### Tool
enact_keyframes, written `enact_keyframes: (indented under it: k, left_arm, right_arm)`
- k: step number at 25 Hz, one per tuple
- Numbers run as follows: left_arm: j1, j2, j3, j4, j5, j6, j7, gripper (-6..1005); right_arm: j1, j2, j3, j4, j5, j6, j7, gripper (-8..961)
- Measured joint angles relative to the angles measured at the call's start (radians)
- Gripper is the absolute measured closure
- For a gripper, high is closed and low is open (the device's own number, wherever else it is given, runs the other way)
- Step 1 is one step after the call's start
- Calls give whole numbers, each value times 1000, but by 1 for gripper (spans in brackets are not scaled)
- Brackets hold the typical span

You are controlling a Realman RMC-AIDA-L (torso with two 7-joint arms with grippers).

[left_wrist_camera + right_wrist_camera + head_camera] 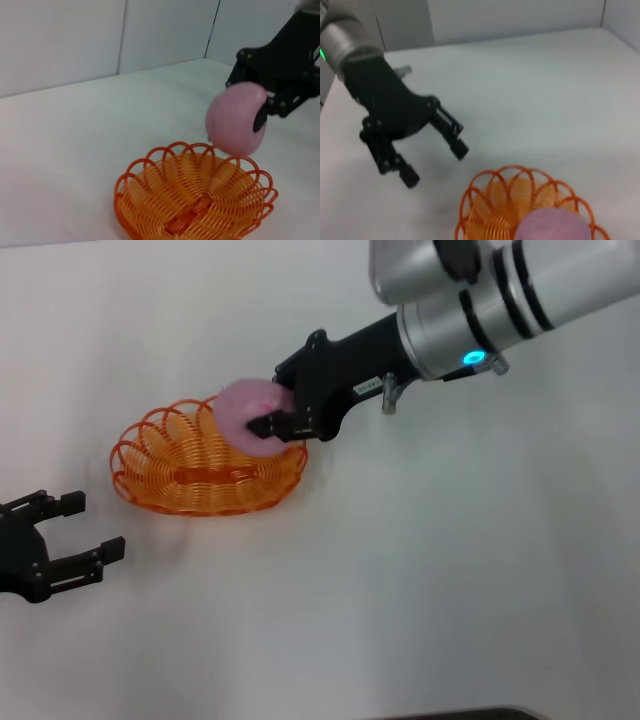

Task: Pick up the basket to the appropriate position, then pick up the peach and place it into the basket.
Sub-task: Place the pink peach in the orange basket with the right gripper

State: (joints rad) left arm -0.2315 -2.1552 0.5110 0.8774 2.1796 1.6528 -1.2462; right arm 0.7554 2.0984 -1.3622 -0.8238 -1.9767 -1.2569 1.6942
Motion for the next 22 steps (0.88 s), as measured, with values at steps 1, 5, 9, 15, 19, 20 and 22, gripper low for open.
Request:
enact_keyframes:
  k: [1, 5, 9, 15, 19, 20, 22]
  left_arm:
    - [0, 0, 0, 0, 0, 0, 0, 189]
    - [0, 0, 0, 0, 0, 0, 2, 189]
    - [0, 0, -1, 0, 0, 1, 1, 189]
    - [0, 1, -2, 0, 0, 1, 1, 189]
    - [-1, 2, -2, 0, 0, 1, 1, 189]
    - [-1, 2, -2, 0, 0, 1, 0, 189]
    - [-1, 2, -2, 0, 0, 1, 0, 189]
  right_arm:
    - [3, 0, -13, 15, 0, 12, -3, 625]
    - [16, 1, -45, 63, 1, 47, -6, 624]
    - [22, 2, -59, 87, 1, 65, -15, 619]
    - [22, 2, -61, 90, 1, 70, -16, 608]
    - [22, 2, -60, 91, 1, 71, -16, 601]
    - [22, 2, -60, 92, 1, 72, -16, 599]
    - [22, 2, -55, 92, 6, 73, -17, 595]
